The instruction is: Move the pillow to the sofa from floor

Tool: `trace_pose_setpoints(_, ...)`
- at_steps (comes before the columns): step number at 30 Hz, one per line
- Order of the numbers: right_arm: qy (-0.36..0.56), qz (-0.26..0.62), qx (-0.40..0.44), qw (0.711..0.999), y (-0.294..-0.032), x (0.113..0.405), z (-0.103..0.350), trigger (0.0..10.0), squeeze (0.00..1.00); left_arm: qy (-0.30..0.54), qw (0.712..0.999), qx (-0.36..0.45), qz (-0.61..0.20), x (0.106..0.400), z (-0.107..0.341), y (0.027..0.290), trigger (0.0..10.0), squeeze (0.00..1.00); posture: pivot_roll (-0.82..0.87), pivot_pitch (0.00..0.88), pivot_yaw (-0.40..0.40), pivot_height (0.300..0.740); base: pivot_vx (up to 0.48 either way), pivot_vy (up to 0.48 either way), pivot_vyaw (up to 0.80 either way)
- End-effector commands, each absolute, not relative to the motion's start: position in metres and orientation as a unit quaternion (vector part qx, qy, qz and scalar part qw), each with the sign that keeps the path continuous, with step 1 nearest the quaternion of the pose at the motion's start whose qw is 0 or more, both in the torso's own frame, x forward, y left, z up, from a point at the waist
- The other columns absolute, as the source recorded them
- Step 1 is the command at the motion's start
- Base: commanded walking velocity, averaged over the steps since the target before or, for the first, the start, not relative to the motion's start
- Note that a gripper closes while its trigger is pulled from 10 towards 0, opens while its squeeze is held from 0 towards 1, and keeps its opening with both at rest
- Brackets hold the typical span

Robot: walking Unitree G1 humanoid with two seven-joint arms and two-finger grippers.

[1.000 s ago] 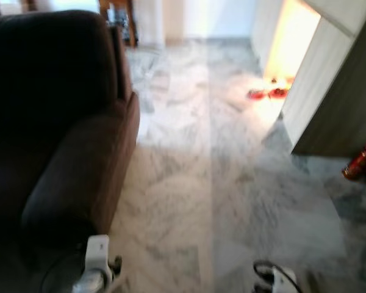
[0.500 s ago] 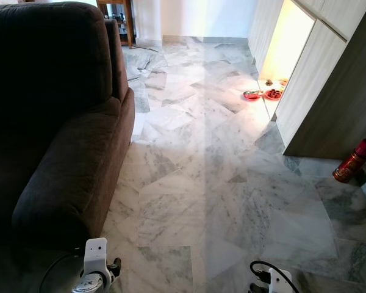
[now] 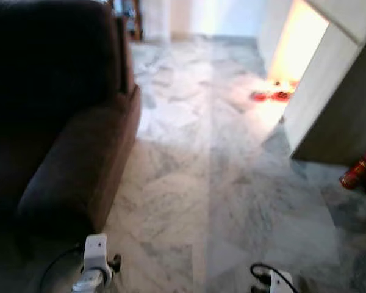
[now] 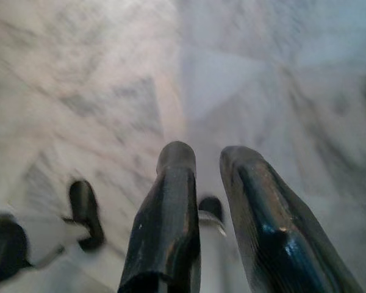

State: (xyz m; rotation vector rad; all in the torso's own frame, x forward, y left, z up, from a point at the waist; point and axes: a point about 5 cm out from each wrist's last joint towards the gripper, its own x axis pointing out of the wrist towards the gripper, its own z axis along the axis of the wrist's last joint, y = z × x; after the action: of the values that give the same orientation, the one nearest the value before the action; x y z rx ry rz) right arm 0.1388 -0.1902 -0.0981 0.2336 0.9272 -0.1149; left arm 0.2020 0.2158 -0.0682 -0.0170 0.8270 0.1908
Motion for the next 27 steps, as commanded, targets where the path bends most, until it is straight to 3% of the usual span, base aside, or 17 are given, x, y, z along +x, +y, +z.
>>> trace_pose_setpoints(1,0.454,-0.062,0.111,0.882,-0.1929,0.1325,-0.1001,10.0,0.0,0.41,0.907,-0.013,0.096,0.2004,-0.0701,0.2135,10.0,0.0,0.03,0.026,-0.039,0.74,0.0,0.0,0.0)
trace_pose_setpoints(27,0.459,-0.057,0.115,0.879,-0.1916,0.131,-0.1009,10.0,0.0,0.415,0.905,-0.011,0.094,0.1986,-0.0713,0.2129,10.0,0.0,0.03,0.0,-0.033,0.74,0.0,0.3,0.0)
